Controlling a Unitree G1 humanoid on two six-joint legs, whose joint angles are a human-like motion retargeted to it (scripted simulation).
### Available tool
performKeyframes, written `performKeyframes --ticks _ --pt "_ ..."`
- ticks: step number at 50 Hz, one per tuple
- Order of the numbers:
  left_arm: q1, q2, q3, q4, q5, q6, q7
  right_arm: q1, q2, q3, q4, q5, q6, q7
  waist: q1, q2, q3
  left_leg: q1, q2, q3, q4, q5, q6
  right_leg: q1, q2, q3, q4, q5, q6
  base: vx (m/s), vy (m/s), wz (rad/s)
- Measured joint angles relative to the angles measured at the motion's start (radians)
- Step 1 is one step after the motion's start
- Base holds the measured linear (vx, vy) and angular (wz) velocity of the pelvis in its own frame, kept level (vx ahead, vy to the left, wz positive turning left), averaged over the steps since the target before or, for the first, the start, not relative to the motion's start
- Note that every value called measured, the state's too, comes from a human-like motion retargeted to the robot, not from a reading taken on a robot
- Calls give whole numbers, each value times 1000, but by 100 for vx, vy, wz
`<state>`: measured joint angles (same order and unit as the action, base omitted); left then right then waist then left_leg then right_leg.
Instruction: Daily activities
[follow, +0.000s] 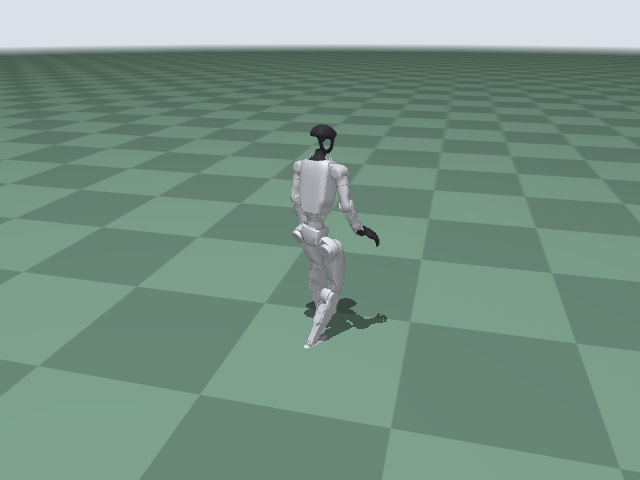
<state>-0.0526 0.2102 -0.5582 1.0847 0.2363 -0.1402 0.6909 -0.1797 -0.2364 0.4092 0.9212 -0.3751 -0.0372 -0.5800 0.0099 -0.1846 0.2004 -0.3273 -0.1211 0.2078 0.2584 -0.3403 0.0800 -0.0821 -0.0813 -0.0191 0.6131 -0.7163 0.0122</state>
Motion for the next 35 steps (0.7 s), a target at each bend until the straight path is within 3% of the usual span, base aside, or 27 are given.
performKeyframes --ticks 8,15,22,25,35 --pt "-10 -5 -67 -21 64 -1 -51 47 8 22 8 13 -32 17 -2 69 2 -38 115 8 264 -160 17 -5 62 -33 -79 94 3 -22 -2 21" --pt "12 -2 -105 -21 114 0 -98 95 18 73 -4 -5 -65 48 19 154 4 -13 307 -20 653 -334 36 28 150 -58 -113 127 -15 -10 4 24" --pt "47 14 -126 -60 119 -11 -123 123 15 99 -7 -15 -72 45 20 235 -19 78 441 -31 711 -374 -7 74 196 -122 -203 176 -26 -4 13 60" --pt "59 19 -135 -82 119 -14 -126 129 18 102 0 -9 -66 38 13 252 -27 109 437 -17 658 -382 -26 75 176 -159 -200 178 -23 -4 19 87" --pt "47 45 -168 -157 112 -9 -133 90 25 121 3 42 -23 53 -3 212 -40 121 221 -3 408 -333 -14 -49 -28 -212 -21 147 -5 -5 19 85"
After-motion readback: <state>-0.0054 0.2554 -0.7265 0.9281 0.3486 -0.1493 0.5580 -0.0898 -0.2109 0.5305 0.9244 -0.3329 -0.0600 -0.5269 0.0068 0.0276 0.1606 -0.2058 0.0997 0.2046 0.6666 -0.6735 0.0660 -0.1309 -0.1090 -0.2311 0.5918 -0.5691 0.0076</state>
